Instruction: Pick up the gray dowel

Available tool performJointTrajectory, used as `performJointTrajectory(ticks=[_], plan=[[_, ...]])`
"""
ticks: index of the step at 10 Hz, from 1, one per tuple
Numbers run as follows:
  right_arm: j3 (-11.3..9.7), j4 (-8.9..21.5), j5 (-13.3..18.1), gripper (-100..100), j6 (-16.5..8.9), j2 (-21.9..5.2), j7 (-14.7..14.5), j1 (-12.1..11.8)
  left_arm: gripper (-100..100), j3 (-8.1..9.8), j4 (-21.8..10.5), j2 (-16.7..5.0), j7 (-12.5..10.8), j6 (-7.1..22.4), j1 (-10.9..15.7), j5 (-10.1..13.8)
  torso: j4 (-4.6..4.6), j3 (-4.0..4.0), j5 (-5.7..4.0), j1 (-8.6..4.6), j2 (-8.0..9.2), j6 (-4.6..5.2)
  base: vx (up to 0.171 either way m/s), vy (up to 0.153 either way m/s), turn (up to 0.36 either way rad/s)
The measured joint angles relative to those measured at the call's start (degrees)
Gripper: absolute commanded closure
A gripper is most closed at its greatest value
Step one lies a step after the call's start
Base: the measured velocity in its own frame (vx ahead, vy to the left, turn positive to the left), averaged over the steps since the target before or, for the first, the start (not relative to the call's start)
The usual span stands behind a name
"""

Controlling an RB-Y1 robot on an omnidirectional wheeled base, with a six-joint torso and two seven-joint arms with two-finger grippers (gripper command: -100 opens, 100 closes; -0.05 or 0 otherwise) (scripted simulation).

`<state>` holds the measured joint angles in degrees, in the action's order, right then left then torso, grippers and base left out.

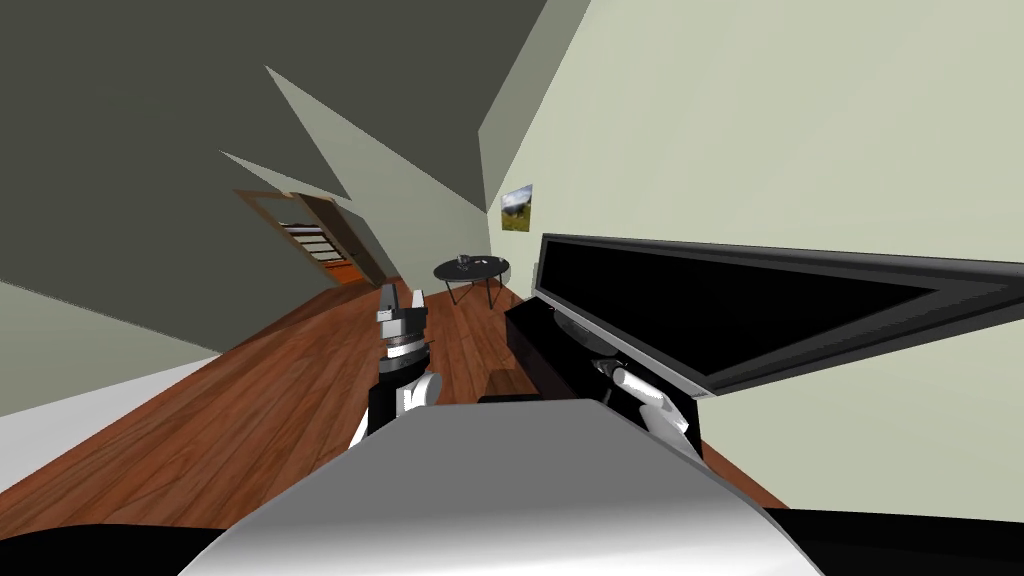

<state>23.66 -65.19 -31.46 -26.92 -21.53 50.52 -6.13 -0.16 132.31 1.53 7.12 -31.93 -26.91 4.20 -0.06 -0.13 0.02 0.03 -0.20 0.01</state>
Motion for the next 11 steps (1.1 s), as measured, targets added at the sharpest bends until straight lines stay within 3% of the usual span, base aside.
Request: performJointTrajectory(ticks=[8,11], plan=[[6.2,12.7,-2.4,-100,-7.7,-1.7,9.7,2.4,0,0.0,0.0,0.0,0.0,0.0,0.0,0.0,0.01,0.03,0.0,-0.01,0.05,-0.01,0.049,0.021,-0.048],[8.1,16.1,-2.8,-100,-10.5,-2.2,13.0,3.0,0,0.0,0.0,0.0,0.0,0.0,0.0,0.0,0.02,0.05,-0.02,-0.06,0.09,-0.02,0.04,0.014,-0.046]])
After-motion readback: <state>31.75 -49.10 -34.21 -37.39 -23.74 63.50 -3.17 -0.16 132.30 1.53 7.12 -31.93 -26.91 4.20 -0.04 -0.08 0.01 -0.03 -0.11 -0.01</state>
